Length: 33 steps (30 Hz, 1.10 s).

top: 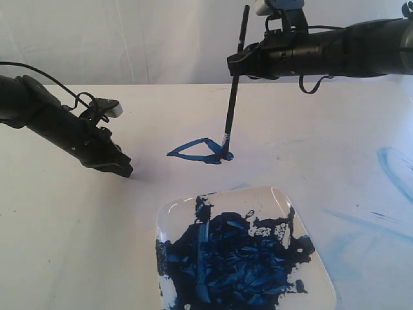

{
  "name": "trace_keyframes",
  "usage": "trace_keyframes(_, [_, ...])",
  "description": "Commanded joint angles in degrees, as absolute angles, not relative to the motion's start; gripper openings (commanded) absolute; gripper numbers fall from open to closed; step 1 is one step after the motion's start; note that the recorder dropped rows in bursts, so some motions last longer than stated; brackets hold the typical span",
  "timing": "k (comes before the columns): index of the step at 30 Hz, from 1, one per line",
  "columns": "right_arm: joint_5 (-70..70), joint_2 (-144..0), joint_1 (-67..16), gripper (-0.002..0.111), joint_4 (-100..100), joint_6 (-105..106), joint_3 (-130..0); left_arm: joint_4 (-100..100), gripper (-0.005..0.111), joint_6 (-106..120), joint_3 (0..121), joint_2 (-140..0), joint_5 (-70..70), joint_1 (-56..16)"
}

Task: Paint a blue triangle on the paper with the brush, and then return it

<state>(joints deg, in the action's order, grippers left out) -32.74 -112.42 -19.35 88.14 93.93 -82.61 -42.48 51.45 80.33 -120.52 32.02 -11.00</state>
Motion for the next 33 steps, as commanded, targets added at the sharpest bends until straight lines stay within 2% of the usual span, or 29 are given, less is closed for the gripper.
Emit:
trace_keyframes(1, [-31.68,-111.74,-18.79,0.0,85.63,92.35,-82.59,-43.59,0.0,51.26,80.42,-120.52,33.05,-11.13])
trace_keyframes(26, [-31.18,-106.59,-18.66,0.0,80.94,87.46,-82.59,-43.59,0.0,51.14,80.42,-120.52,33.04,-11.13])
trace_keyframes(33, [-33.36,-102.36,-18.66,0.0,80.83,85.29,-82.59,-43.31,0.0,50.93,84.37,-115.89,39.19,-10.1])
